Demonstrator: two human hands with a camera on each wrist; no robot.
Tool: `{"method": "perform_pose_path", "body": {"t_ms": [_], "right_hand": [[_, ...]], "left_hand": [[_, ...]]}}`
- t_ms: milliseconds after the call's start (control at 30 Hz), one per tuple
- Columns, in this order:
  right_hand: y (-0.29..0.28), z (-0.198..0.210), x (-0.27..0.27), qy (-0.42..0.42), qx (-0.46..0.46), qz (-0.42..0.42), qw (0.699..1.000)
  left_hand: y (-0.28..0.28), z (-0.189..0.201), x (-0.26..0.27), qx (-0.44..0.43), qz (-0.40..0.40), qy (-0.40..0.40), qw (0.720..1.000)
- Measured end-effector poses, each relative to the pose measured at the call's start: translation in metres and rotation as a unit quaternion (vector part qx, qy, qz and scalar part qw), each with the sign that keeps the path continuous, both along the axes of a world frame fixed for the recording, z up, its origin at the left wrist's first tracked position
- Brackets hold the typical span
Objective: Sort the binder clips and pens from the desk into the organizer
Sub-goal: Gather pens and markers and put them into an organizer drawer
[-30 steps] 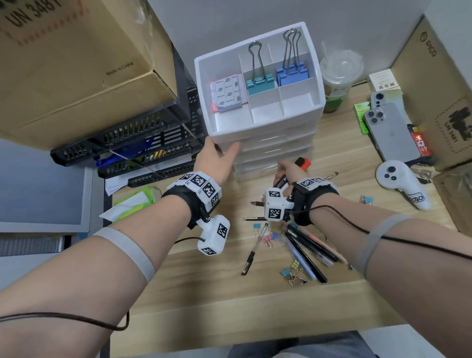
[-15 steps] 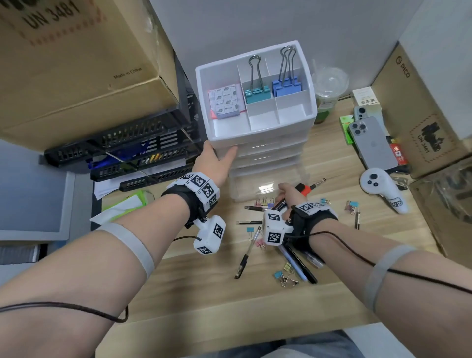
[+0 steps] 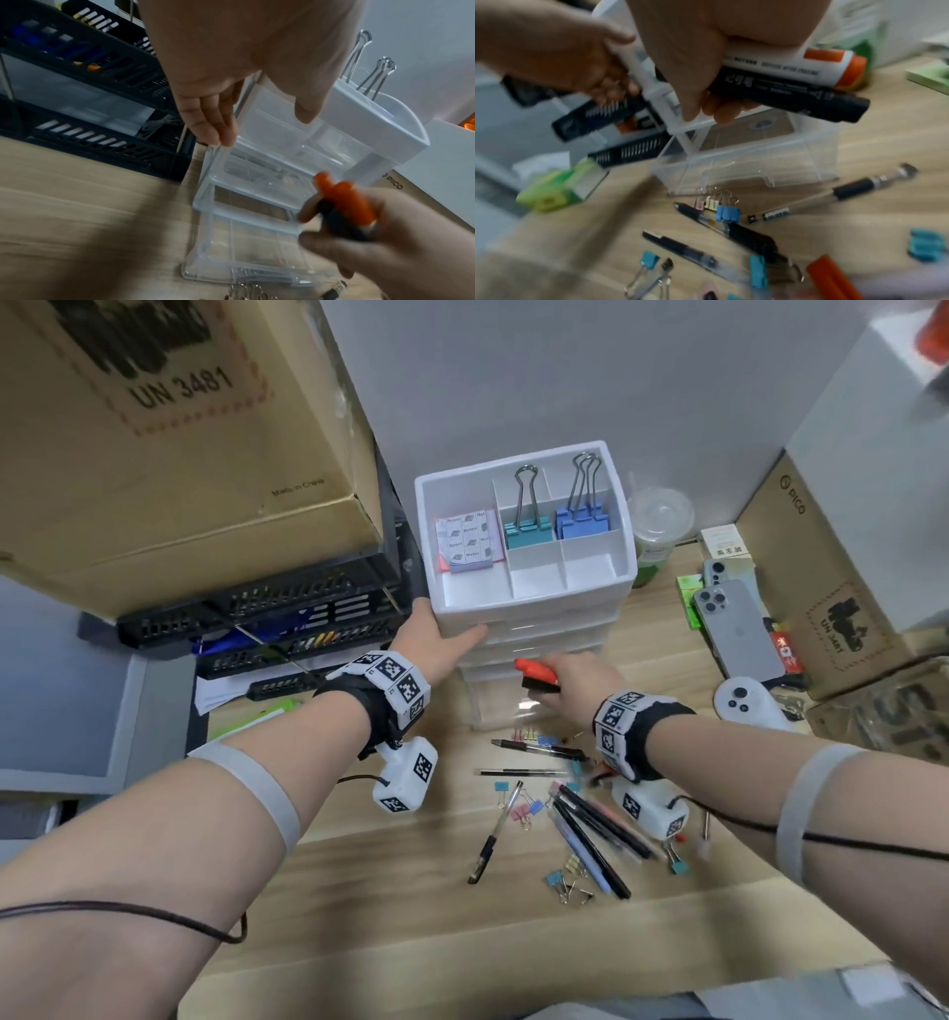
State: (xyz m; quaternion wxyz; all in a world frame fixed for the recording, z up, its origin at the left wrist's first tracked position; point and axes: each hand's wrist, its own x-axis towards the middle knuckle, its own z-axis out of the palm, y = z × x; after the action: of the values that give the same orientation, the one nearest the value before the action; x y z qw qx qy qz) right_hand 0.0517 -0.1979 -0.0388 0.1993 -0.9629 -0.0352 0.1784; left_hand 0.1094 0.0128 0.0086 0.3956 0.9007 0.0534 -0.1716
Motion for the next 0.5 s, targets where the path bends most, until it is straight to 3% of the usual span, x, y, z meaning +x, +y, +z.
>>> {"method": "perform_pose_path", "body": {"t_ms": [133,333,500], "right_hand": [[0.022,0.002,0.016,0.044,-0.089,0.113,0.989],[0.037,-0.014,0.035,0.125,-0.097,0.148,0.976],[0.036,-0.028,0.039,0.105,-0.088,0.142,0.980]], "left_hand": [[0.005,-0.006,-0.001,-0.039,-0.001,0.020,0.999],[0.014,-0.010,-0.003,-0.043,-0.017,0.029,0.999],[0.021,-0.014,0.001,-0.021,-0.028,0.056,0.998]]}}
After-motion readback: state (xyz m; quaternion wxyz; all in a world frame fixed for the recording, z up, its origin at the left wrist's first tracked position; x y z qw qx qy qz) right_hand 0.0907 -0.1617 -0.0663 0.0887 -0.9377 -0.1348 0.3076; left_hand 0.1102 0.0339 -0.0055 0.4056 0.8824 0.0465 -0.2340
